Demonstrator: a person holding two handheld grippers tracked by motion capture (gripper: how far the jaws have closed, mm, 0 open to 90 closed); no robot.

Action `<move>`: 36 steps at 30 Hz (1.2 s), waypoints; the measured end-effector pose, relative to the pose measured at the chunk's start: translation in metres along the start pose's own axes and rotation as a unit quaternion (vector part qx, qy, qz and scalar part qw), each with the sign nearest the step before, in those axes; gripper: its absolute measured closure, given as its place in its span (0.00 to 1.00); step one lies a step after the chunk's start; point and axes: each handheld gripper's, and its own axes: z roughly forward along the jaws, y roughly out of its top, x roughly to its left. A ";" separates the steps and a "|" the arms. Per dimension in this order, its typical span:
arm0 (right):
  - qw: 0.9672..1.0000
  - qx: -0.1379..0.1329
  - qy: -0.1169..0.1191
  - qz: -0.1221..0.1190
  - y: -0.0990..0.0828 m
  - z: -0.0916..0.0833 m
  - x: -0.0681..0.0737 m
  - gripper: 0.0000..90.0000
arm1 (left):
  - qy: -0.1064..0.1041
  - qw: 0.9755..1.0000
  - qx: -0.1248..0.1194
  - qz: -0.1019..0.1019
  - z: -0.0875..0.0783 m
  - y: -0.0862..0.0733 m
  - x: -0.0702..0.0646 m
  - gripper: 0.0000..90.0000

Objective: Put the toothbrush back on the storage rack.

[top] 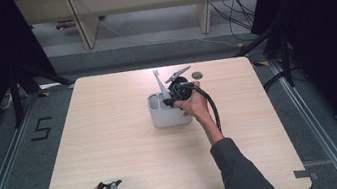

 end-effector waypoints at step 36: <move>1.000 -0.020 0.006 0.004 -0.003 -0.033 0.001 0.67 | -0.003 1.000 0.001 -0.001 0.001 0.000 0.000 0.17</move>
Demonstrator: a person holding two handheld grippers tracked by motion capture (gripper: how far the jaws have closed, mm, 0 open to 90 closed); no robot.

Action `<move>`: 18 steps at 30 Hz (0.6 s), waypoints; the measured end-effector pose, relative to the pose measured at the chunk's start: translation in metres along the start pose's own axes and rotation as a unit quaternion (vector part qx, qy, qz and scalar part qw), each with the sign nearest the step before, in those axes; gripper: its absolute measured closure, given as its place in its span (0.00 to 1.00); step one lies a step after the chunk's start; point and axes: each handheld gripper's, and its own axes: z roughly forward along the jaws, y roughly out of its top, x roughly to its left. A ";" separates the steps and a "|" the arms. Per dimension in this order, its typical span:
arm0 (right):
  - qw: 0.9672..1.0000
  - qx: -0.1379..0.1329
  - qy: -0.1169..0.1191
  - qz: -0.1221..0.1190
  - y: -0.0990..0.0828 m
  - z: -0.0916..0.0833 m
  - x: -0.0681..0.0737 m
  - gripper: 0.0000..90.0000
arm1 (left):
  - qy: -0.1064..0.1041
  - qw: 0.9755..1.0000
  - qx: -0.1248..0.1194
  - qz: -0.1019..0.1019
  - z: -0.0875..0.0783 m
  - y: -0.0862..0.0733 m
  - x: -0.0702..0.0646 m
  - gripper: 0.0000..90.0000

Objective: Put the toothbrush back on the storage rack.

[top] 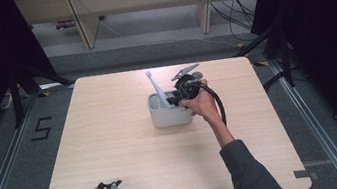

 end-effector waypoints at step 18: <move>1.000 -0.018 0.000 0.010 -0.003 -0.014 0.001 0.54 | 0.001 1.000 0.000 0.000 0.000 0.000 0.000 0.17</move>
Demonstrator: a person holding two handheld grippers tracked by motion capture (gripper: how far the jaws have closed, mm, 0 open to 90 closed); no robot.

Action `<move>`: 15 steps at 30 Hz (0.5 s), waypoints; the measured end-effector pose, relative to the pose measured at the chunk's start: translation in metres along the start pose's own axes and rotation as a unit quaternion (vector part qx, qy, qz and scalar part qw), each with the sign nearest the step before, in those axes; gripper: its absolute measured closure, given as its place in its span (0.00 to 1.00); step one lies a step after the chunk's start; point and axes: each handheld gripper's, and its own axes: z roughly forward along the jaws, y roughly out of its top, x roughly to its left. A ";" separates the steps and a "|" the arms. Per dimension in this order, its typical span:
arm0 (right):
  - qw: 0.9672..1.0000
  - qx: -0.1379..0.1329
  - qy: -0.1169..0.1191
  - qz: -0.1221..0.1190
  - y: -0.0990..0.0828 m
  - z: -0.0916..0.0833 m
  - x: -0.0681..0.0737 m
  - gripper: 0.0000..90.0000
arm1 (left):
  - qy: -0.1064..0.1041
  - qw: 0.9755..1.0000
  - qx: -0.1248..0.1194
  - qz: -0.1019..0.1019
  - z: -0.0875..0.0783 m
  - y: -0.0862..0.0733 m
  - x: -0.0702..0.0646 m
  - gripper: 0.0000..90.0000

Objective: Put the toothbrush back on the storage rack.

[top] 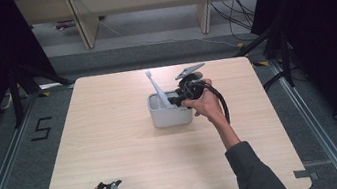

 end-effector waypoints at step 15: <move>1.000 -0.010 -0.003 0.009 -0.007 -0.010 -0.001 0.39 | -0.002 1.000 0.003 0.001 0.000 0.000 0.001 0.17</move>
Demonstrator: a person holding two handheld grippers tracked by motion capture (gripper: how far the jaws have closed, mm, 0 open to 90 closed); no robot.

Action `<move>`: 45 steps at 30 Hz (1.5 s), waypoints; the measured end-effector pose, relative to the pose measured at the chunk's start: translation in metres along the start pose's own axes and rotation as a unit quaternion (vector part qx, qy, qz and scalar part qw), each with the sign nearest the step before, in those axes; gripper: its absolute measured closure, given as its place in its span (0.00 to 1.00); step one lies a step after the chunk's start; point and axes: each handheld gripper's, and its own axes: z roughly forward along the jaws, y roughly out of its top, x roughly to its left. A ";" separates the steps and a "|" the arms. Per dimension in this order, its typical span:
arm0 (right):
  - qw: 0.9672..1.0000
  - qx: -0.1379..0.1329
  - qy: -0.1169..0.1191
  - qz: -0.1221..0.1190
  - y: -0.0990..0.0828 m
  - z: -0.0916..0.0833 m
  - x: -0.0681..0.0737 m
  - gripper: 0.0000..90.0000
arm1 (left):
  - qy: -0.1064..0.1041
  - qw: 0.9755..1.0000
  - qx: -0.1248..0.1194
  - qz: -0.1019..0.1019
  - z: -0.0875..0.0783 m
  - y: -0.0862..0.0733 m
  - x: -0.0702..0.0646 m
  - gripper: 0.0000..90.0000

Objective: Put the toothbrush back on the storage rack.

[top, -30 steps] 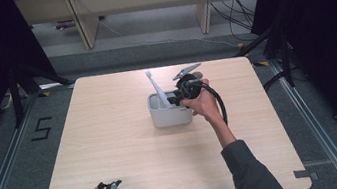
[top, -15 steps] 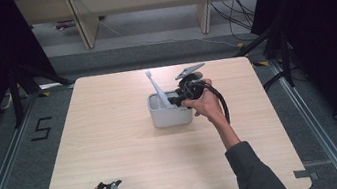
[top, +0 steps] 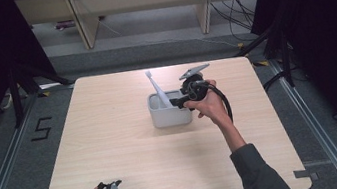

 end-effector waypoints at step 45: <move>0.997 -0.076 -0.001 0.004 -0.037 -0.051 0.004 0.32 | -0.001 1.000 0.000 0.004 0.000 0.001 -0.002 0.17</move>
